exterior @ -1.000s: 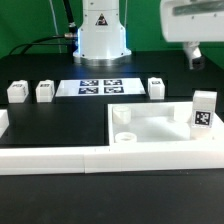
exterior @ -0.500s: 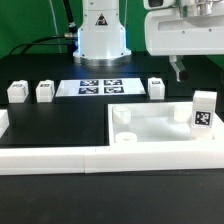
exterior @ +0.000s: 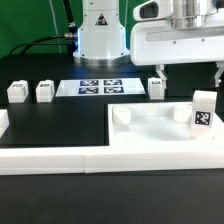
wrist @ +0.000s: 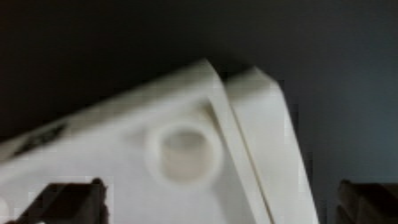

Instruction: Assemble square table

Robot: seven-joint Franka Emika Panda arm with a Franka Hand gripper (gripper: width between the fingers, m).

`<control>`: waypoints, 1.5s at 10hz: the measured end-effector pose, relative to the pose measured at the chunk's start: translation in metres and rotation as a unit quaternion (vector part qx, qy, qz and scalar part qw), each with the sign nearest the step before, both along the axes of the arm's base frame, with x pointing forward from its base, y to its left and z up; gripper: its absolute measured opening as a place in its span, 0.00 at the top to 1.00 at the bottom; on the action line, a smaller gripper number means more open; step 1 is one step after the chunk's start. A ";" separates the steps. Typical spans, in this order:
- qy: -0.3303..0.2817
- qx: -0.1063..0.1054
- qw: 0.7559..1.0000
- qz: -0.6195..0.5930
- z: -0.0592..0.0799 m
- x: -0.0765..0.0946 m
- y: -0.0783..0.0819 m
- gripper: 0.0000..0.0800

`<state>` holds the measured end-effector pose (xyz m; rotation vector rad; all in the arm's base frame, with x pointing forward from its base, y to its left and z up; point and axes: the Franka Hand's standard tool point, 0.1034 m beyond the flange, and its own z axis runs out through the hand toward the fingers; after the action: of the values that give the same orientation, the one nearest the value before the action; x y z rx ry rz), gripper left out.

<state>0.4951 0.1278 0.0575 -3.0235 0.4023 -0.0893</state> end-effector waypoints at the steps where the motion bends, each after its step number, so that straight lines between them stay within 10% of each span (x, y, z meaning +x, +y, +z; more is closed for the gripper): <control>1: 0.002 -0.009 0.999 0.032 -0.009 -0.018 -0.008 0.19; 8: 0.009 -0.035 0.981 0.190 -0.019 -0.035 -0.015 0.19; 11: 0.151 -0.009 0.975 0.165 -0.033 -0.107 -0.022 0.19; 15: 0.288 0.012 0.944 0.159 -0.037 -0.115 -0.020 0.19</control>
Offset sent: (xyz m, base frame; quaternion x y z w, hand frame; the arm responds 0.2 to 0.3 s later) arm 0.0000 0.0000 0.0000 0.0000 0.0000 -0.1938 0.9810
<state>0.3797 0.1073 0.0206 -2.9862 -0.0601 0.8258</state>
